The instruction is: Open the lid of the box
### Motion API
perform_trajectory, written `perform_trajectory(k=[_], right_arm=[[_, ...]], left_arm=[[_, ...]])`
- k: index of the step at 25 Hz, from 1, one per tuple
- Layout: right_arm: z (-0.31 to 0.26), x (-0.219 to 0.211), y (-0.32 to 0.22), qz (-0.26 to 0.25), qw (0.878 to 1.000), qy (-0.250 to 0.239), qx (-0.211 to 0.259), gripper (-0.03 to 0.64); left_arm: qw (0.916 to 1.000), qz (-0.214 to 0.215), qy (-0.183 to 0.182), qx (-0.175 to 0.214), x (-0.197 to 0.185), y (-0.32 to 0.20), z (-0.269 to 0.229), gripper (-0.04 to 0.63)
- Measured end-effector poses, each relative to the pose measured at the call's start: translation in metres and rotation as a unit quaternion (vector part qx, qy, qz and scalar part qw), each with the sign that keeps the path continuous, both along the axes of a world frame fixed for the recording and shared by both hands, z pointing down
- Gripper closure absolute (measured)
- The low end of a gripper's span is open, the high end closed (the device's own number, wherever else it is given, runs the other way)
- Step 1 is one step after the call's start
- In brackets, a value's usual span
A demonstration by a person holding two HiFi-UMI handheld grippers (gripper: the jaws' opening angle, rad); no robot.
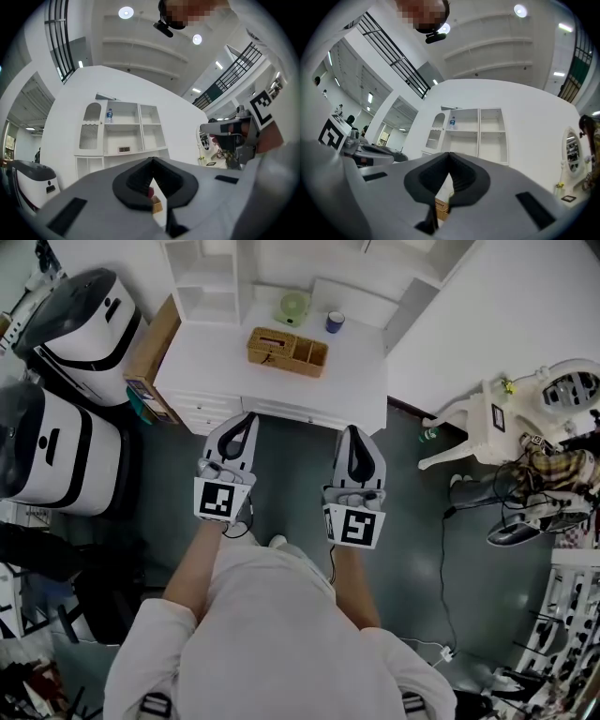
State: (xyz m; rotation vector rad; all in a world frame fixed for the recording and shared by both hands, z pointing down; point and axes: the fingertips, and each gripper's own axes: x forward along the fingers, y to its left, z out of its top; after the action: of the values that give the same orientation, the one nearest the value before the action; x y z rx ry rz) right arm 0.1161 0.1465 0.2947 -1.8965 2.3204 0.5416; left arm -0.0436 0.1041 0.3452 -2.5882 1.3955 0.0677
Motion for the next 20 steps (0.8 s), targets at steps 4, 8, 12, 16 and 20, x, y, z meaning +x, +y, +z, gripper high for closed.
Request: perform_trajectory(k=[4, 8, 12, 16, 20], right_arm=[[0.011, 0.023, -0.021, -0.011, 1.0, 0.002, -0.006, 0.621], [0.02, 0.04, -0.049, -0.017, 1.0, 0.002, -0.015, 0.621], [0.024, 0.05, -0.089, -0.02, 1.0, 0.003, -0.019, 0.621], [0.017, 0.047, -0.141, -0.023, 1.0, 0.019, -0.006, 0.621], [0.009, 0.037, -0.201, -0.021, 1.0, 0.018, -0.005, 0.621]], left_arm=[[0.9999, -0.01, 0.001, -0.014, 0.01, -0.02, 0.018, 0.598], [0.9995, -0.015, 0.012, -0.026, 0.019, -0.052, 0.031, 0.553], [0.9994, -0.014, 0.012, -0.028, 0.026, -0.094, 0.047, 0.432], [0.9996, -0.007, 0.004, -0.026, 0.022, -0.147, 0.07, 0.371], [0.9995, -0.003, -0.004, -0.03, 0.008, -0.205, 0.095, 0.359]])
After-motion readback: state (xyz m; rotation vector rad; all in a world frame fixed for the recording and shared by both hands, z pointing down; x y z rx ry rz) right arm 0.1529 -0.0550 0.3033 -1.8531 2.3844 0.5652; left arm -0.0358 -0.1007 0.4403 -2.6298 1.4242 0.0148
